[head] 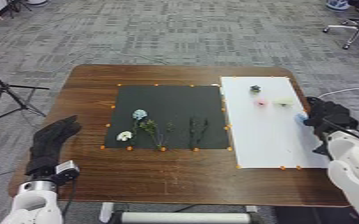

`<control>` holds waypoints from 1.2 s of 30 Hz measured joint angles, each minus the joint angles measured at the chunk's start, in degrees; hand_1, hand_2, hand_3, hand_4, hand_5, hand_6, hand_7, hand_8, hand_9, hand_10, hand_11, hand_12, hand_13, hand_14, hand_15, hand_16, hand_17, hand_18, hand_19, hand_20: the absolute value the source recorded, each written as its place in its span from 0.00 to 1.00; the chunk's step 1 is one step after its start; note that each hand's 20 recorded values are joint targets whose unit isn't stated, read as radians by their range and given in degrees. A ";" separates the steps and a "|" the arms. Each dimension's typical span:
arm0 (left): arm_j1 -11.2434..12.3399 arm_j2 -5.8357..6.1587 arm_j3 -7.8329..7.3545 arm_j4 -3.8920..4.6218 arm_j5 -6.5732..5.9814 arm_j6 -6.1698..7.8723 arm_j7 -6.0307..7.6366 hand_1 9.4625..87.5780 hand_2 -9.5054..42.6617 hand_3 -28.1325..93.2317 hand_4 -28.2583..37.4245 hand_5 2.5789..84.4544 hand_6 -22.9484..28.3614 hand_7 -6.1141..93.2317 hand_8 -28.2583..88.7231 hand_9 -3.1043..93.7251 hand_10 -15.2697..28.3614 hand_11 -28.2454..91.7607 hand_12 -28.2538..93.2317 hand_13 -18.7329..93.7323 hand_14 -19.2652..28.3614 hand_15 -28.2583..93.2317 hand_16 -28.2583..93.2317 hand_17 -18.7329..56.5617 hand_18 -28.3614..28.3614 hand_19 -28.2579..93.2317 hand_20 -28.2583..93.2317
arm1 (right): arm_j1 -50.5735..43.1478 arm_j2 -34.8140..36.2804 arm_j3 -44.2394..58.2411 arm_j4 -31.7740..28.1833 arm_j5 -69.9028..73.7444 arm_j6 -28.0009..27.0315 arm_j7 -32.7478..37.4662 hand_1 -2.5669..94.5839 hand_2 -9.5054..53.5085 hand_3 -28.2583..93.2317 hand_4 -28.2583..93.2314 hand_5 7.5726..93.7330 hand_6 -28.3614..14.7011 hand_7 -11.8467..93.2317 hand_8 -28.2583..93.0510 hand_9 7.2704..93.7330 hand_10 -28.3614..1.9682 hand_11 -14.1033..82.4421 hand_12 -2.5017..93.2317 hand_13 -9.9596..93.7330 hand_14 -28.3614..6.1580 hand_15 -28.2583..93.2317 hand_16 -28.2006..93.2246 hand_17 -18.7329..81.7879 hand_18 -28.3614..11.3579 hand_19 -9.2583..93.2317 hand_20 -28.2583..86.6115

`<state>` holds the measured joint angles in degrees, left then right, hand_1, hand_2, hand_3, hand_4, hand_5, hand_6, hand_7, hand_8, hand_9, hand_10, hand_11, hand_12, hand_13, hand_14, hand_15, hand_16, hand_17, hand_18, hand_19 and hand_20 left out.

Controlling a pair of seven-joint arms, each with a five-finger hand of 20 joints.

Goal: Arrange flowers

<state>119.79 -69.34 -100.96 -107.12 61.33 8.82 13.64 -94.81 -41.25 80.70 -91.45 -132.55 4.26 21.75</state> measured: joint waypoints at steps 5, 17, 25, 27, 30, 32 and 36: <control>-0.05 -0.01 0.01 0.01 0.00 -0.01 -0.07 0.24 0.28 0.80 0.01 0.65 0.45 0.23 0.18 0.58 0.68 0.44 0.36 0.54 0.77 0.43 0.24 0.36 0.70 0.32 0.39 | -0.03 -0.04 -0.28 -0.34 0.41 -0.68 -0.32 0.44 0.00 0.78 0.10 0.67 0.65 0.31 0.17 0.73 0.48 0.35 0.24 0.79 0.50 0.74 0.50 0.55 0.14 0.89 0.77; -0.09 -0.01 -0.02 0.03 0.00 -0.02 -0.06 0.23 0.28 0.80 0.01 0.65 0.45 0.23 0.18 0.58 0.69 0.44 0.36 0.54 0.77 0.44 0.24 0.36 0.70 0.32 0.39 | 2.42 -0.05 -3.38 0.37 -0.15 0.15 -0.37 0.58 0.00 0.70 0.09 0.79 0.68 0.31 0.32 0.86 0.55 0.35 0.32 0.84 0.57 0.75 0.50 0.60 0.15 0.93 0.75; -0.12 -0.01 -0.06 0.06 -0.01 -0.09 0.00 0.23 0.28 0.80 0.01 0.65 0.45 0.23 0.18 0.58 0.68 0.44 0.36 0.54 0.77 0.44 0.24 0.36 0.70 0.32 0.39 | 3.23 -0.01 -5.23 1.91 -2.81 3.40 -1.17 0.61 0.00 0.71 0.08 0.82 0.69 0.32 0.32 0.90 0.57 0.35 0.35 0.85 0.59 0.74 0.50 0.60 0.16 0.93 0.75; -0.14 -0.01 -0.07 0.06 -0.02 -0.09 0.00 0.23 0.28 0.80 0.01 0.65 0.45 0.23 0.18 0.58 0.68 0.44 0.36 0.54 0.77 0.44 0.24 0.36 0.70 0.32 0.39 | 3.22 0.13 -5.24 1.90 -2.91 3.50 -1.56 0.61 0.00 0.71 0.08 0.83 0.70 0.32 0.32 0.90 0.58 0.35 0.35 0.85 0.59 0.74 0.51 0.60 0.16 0.93 0.75; -0.16 -0.01 -0.11 0.06 -0.05 -0.09 -0.01 0.23 0.28 0.80 0.01 0.65 0.45 0.23 0.18 0.58 0.68 0.44 0.36 0.54 0.77 0.44 0.24 0.36 0.70 0.32 0.39 | 3.15 0.72 -5.24 1.52 -2.79 3.51 -2.14 0.61 0.00 0.71 0.08 0.83 0.69 0.32 0.32 0.91 0.57 0.35 0.36 0.85 0.59 0.74 0.51 0.60 0.16 0.93 0.75; -0.18 -0.01 -0.13 0.06 -0.07 -0.09 -0.01 0.23 0.28 0.80 0.01 0.65 0.45 0.23 0.18 0.58 0.69 0.44 0.36 0.54 0.78 0.44 0.24 0.36 0.70 0.32 0.39 | 3.10 1.45 -5.24 0.76 -2.60 3.68 -2.45 0.61 0.00 0.71 0.08 0.83 0.69 0.32 0.32 0.91 0.57 0.35 0.36 0.85 0.59 0.74 0.51 0.60 0.17 0.93 0.75; -0.23 -0.01 -0.13 0.06 -0.09 -0.09 -0.03 0.23 0.28 0.80 0.01 0.65 0.44 0.23 0.18 0.58 0.69 0.44 0.36 0.54 0.78 0.44 0.24 0.36 0.70 0.32 0.39 | 3.29 3.20 -5.36 -1.64 -1.85 4.85 -2.72 0.60 0.00 0.72 0.09 0.83 0.69 0.32 0.33 0.91 0.57 0.34 0.36 0.85 0.59 0.74 0.51 0.60 0.17 0.93 0.75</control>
<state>119.56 -69.35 -101.08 -107.05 61.24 8.73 13.61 -91.53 -38.04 75.34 -93.09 -134.40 9.11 19.03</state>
